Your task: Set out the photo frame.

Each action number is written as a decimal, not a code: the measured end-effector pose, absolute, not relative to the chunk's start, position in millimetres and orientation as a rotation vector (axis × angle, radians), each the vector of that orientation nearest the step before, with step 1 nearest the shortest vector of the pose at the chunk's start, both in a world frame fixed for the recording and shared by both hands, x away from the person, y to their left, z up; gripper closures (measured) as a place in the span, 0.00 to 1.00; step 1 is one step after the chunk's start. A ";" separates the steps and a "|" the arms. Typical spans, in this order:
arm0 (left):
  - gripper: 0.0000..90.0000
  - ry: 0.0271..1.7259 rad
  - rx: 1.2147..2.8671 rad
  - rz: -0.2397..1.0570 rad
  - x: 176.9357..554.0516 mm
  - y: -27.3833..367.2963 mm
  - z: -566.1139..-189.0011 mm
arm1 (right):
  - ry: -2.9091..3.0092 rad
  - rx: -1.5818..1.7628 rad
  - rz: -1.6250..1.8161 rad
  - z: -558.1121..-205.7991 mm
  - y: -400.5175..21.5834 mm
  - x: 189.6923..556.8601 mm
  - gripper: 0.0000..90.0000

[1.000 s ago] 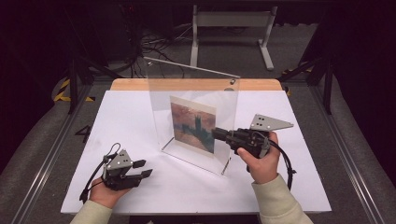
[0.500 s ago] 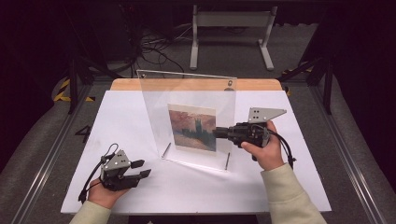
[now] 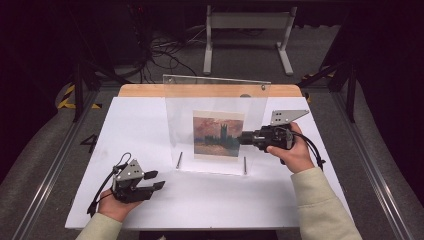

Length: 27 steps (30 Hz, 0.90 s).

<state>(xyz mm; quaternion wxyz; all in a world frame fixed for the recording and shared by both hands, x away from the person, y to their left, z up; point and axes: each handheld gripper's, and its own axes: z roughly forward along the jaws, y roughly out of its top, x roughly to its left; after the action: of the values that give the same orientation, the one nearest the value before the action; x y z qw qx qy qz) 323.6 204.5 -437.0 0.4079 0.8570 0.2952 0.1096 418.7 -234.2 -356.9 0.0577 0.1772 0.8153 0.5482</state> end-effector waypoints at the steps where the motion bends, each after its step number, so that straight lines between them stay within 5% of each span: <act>1: 0.59 0.738 2.159 0.279 324.3 204.1 -436.8 | 2.464 0.537 1.640 -357.5 -234.2 418.5 0.79; 10: 0.54 0.735 2.136 0.291 330.0 200.1 -435.6 | 2.198 0.761 1.646 -358.3 -249.8 397.5 0.48; 21: 0.52 0.755 2.067 0.276 337.7 198.5 -432.4 | 2.186 0.864 1.468 -375.8 -270.9 322.3 0.98; 27: 0.52 0.744 2.066 0.276 339.7 195.6 -432.0 | 2.351 0.854 1.315 -402.2 -250.1 319.2 1.00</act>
<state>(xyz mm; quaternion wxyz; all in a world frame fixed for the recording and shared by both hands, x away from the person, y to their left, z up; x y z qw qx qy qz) 339.7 195.6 -432.0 0.4476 0.8348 0.3006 0.1116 319.2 -250.1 -402.2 0.1573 0.2984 0.8215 0.4596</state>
